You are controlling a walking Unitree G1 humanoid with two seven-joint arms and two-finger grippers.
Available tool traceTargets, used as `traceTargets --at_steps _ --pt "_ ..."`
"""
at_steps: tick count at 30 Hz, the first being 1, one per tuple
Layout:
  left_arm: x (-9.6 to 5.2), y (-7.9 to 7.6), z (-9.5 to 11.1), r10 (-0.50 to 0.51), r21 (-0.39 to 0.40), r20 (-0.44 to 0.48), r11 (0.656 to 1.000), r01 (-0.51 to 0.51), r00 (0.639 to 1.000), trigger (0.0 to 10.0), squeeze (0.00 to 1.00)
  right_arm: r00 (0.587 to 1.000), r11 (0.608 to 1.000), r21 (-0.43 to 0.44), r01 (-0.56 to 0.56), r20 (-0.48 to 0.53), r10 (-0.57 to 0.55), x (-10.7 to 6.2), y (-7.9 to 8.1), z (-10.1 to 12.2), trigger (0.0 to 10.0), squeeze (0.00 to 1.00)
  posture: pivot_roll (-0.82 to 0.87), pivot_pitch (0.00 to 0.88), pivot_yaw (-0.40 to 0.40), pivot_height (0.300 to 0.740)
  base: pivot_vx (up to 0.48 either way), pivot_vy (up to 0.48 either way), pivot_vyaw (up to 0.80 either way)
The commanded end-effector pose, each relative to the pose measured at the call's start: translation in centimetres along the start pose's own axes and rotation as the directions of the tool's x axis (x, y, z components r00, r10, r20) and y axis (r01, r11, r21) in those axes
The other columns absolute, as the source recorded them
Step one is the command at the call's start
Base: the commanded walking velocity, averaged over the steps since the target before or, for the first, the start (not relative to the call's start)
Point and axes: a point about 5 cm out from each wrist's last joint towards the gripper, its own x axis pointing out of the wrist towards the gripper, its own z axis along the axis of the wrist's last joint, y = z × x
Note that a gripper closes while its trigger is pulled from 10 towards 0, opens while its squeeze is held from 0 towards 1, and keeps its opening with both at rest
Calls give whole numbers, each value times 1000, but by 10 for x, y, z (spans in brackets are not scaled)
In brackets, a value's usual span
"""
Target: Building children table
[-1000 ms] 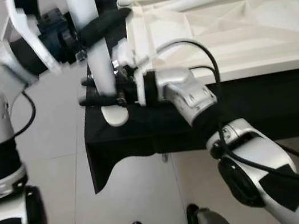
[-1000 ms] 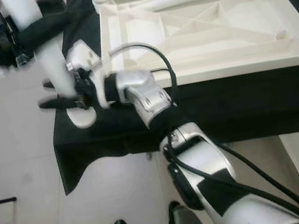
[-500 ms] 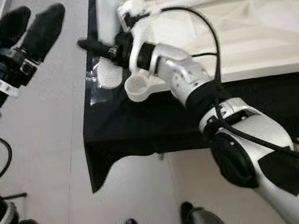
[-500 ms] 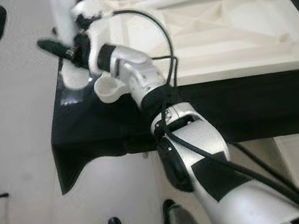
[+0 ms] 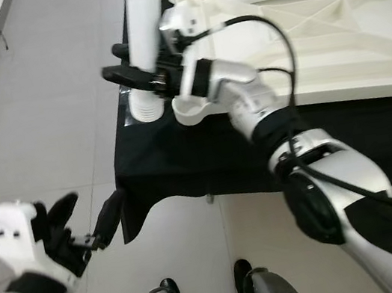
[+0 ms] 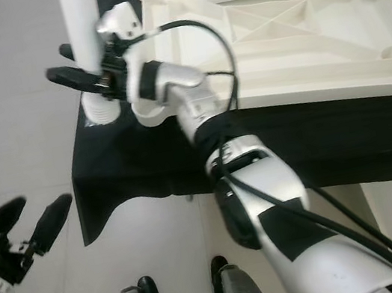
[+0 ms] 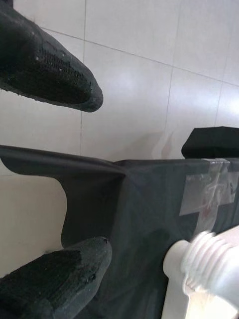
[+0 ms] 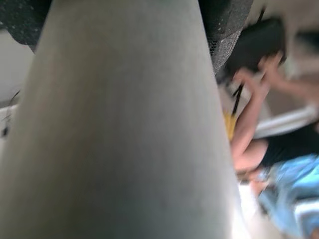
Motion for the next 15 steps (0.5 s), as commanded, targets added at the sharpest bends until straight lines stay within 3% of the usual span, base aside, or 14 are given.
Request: traceTargets --at_steps 1,5,6,8,11,12,15 --pt "-4 -6 0 -3 31 4 1000 3 1000 10000 0 997 997 -24 -69 -25 68 2 5 -3 10000 0 96 389 -32 740 0 0 0" --pt "-6 -7 -1 -6 34 4 999 6 1000 10000 0 998 998 -33 -53 -36 52 0 3 -4 10000 0 97 384 -32 740 0 0 0" --pt "-9 -10 -3 0 30 6 1000 0 1000 10000 0 998 999 -52 10 -57 -13 -5 -3 -3 10000 0 97 376 -37 740 0 0 0" --pt "-10 -10 -4 2 27 7 1000 -2 1000 10000 0 998 998 -49 34 -50 -36 -8 -6 -2 10000 0 97 376 -37 740 0 0 0" --pt "-11 -11 -4 5 27 8 1000 -5 1000 10000 0 998 998 -29 51 -21 -51 -10 -9 3 10000 0 97 376 -37 740 0 0 0" --pt "-12 -11 -4 7 27 8 1000 -7 1000 10000 0 997 998 27 59 53 -61 -13 -14 13 10000 0 101 374 -38 740 0 0 0" --pt "-12 -11 -4 7 27 8 1000 -7 1000 10000 0 997 998 27 59 53 -61 -13 -14 13 10000 0 101 374 -38 740 0 0 0"
